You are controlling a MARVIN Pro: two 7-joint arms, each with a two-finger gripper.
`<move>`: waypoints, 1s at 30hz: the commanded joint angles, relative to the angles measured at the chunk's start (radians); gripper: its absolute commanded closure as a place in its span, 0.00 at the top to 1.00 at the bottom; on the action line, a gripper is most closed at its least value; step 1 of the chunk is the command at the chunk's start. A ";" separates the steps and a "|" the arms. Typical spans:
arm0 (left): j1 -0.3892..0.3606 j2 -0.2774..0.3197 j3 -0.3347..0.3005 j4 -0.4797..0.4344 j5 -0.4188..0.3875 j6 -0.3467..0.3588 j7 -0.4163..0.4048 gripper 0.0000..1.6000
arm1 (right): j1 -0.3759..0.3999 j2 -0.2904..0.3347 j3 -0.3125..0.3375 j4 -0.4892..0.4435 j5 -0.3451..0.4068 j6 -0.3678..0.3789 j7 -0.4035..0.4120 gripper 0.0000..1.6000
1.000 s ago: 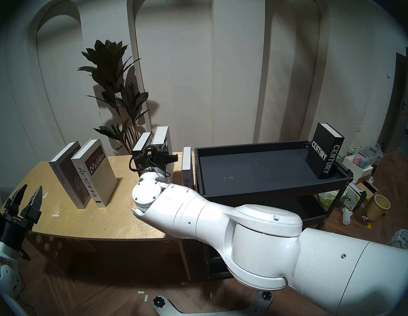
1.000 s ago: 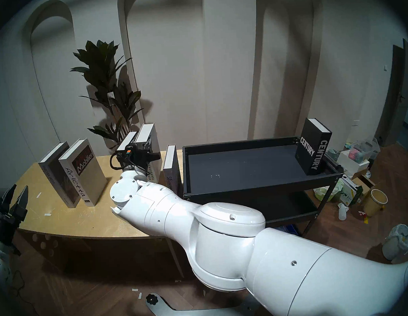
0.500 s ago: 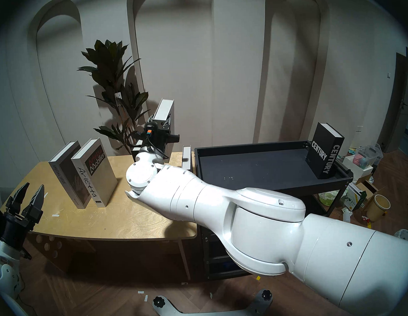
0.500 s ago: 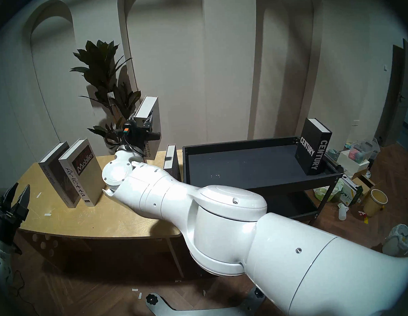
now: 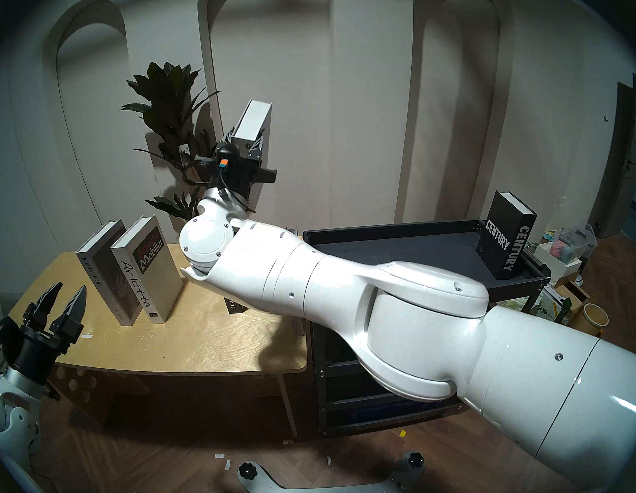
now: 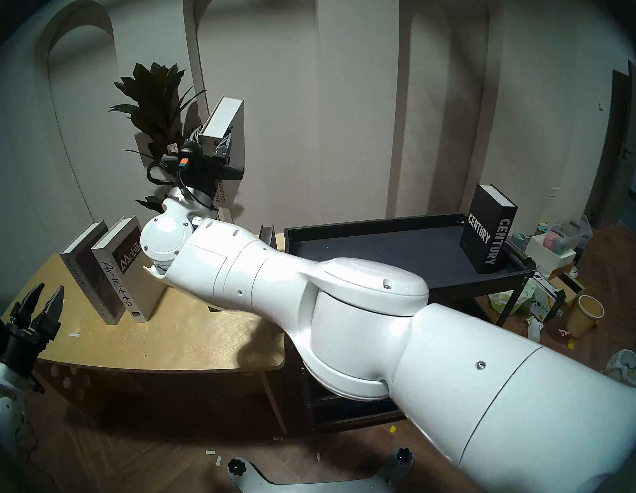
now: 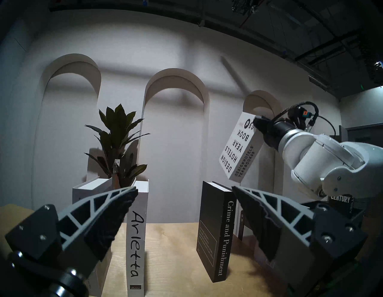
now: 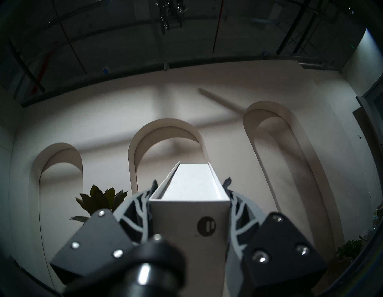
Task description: Move the books from the display table onto the shelf, standing them upright with spines facing out and tallest at one end
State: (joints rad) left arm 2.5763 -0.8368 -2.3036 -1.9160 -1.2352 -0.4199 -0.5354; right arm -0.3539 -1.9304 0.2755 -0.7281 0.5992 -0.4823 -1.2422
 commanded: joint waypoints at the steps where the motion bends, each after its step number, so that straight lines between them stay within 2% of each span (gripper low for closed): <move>1: -0.029 0.030 0.005 -0.005 0.001 0.006 0.024 1.00 | 0.034 0.110 0.001 -0.089 -0.025 0.068 -0.003 0.00; 4: -0.036 0.034 0.017 0.002 0.004 0.013 0.036 1.00 | 0.036 0.161 0.004 -0.070 -0.036 0.100 0.001 0.00; 8: -0.041 0.037 0.025 0.005 0.007 0.017 0.043 1.00 | 0.054 0.193 0.028 -0.055 -0.033 0.108 0.000 0.00; 16: -0.052 0.052 0.054 0.002 0.019 0.035 0.067 1.00 | 0.110 0.304 0.085 -0.034 -0.033 0.125 0.025 0.00; 17: -0.054 0.055 0.058 0.002 0.021 0.037 0.070 1.00 | 0.111 0.329 0.086 -0.047 -0.030 0.127 0.034 0.00; 21: -0.058 0.059 0.067 0.005 0.025 0.042 0.079 1.00 | 0.110 0.351 0.095 -0.047 -0.024 0.137 0.058 0.00; 22: -0.061 0.063 0.073 0.004 0.029 0.045 0.083 1.00 | 0.109 0.388 0.096 -0.069 -0.019 0.140 0.078 0.00; 30: -0.071 0.065 0.088 -0.003 0.046 0.036 0.080 1.00 | 0.109 0.456 0.119 -0.118 0.003 0.146 0.140 0.00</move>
State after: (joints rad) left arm 2.5224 -0.7852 -2.2157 -1.9084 -1.1973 -0.3692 -0.4454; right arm -0.2799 -1.5646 0.3712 -0.7924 0.5863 -0.3360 -1.1579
